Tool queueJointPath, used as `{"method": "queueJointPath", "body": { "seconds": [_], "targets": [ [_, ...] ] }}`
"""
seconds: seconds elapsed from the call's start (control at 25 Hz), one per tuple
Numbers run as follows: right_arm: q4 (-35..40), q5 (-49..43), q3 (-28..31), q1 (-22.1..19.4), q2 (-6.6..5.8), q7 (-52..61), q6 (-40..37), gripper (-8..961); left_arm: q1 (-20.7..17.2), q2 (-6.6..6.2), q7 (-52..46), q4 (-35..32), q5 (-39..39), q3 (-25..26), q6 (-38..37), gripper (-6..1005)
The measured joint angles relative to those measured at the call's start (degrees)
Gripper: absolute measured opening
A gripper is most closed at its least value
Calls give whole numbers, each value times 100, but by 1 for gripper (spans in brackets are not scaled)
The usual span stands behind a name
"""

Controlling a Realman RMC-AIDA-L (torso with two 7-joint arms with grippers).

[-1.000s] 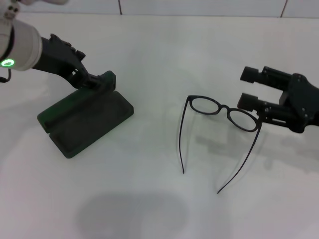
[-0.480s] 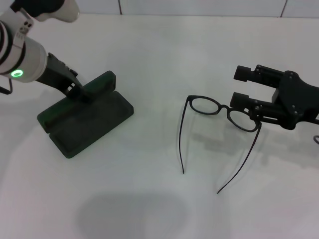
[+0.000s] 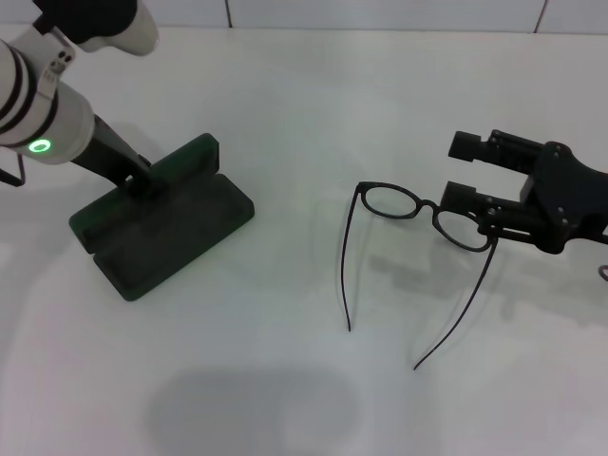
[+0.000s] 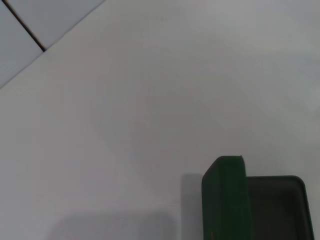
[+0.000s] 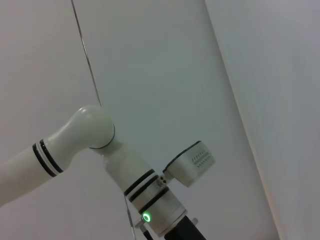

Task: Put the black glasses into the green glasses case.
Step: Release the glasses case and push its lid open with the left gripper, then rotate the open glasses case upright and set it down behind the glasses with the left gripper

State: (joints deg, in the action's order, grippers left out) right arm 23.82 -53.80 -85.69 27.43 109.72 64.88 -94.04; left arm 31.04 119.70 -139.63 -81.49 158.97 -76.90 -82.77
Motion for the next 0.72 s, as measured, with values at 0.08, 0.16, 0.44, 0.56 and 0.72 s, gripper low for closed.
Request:
{"method": "queueJointPath", "body": {
  "seconds": [0.08, 0.16, 0.44, 0.56, 0.72],
  "targets": [
    [0, 7, 0, -31, -5, -1, 1, 720, 6, -3, -23, 0, -7, 0, 0, 403],
    [0, 16, 11, -50, -5, -2, 1, 721, 8, -6, -24, 2, -6, -4, 0, 357],
    [0, -11, 88, -83, 2, -3, -13, 720, 5, -3, -22, -115, -16, -11, -13, 221],
    [0, -43, 88, -92, -10, -2, -96, 720, -62, 6, -9, -402, -88, -13, -15, 192],
    [39, -560, 90, -39, -87, 10, -482, 720, -143, 8, 236, -923, -453, -189, 100, 191]
  ]
}}
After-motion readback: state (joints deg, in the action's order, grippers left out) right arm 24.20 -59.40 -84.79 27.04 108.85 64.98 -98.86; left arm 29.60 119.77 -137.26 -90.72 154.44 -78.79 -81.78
